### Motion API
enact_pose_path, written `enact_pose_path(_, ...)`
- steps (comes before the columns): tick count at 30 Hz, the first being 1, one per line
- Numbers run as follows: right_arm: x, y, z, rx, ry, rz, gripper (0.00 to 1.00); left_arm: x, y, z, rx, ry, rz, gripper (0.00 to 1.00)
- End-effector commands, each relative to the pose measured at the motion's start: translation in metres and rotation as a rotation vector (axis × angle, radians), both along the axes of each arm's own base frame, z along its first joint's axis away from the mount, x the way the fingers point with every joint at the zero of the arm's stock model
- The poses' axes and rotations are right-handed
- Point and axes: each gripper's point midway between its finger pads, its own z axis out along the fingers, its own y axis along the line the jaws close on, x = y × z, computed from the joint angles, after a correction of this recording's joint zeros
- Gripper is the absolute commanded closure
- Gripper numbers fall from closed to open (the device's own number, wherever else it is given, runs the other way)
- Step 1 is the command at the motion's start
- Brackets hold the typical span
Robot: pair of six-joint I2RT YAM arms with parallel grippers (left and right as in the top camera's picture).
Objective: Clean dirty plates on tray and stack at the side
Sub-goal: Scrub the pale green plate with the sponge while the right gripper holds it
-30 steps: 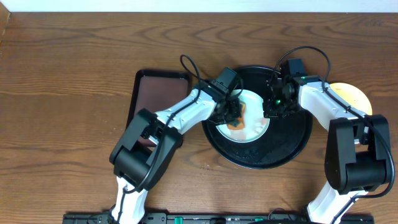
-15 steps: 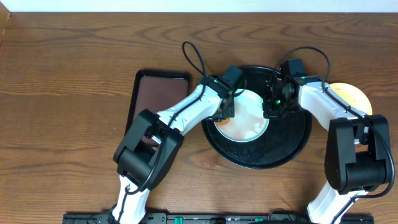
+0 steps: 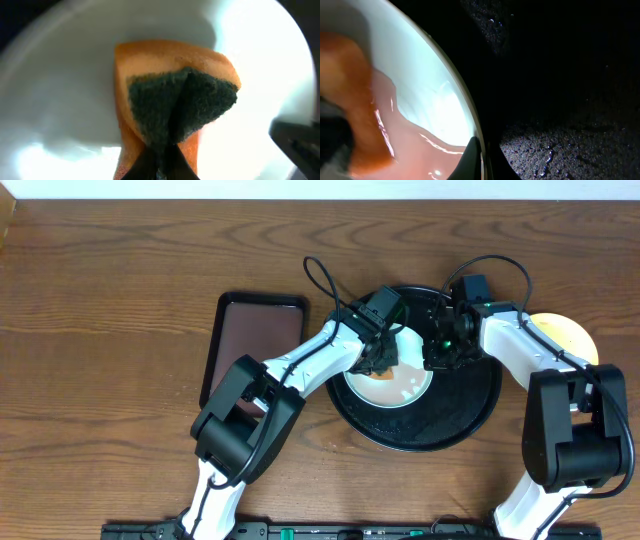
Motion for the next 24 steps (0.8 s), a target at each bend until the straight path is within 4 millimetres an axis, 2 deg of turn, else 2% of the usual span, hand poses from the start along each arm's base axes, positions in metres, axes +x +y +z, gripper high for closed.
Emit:
enact_pose_path(1, -0.012, 0.002, -0.011, -0.018, 0.041, 0.023, 0.99, -0.036, -0.026, -0.013, -0.116, 0.188, -0.039, 0.93)
enact_pose_path(5, -0.012, 0.002, -0.011, -0.018, 0.041, 0.023, 0.99, -0.043, -0.012, -0.018, -0.062, 0.23, -0.017, 0.93)
enact_pose_path(7, -0.012, 0.002, -0.011, -0.019, 0.042, 0.023, 0.99, -0.04, 0.008, -0.023, 0.012, 0.234, 0.021, 0.93)
enact_pose_path(11, -0.013, 0.002, -0.011, -0.019, 0.046, 0.023, 0.99, -0.013, 0.066, -0.028, 0.227, 0.138, 0.127, 0.92)
enact_pose_path(14, -0.015, 0.002, -0.011, -0.02, 0.052, 0.023, 0.99, 0.007, 0.096, -0.025, 0.345, 0.038, 0.133, 0.93)
enact_pose_path(19, -0.015, 0.002, -0.011, -0.02, 0.055, 0.023, 0.99, 0.025, 0.122, -0.016, 0.52, -0.09, 0.08, 0.93)
enact_pose_path(24, -0.015, 0.001, -0.011, -0.021, 0.055, 0.022, 0.99, 0.034, 0.129, 0.01, 0.607, -0.139, 0.07, 0.93)
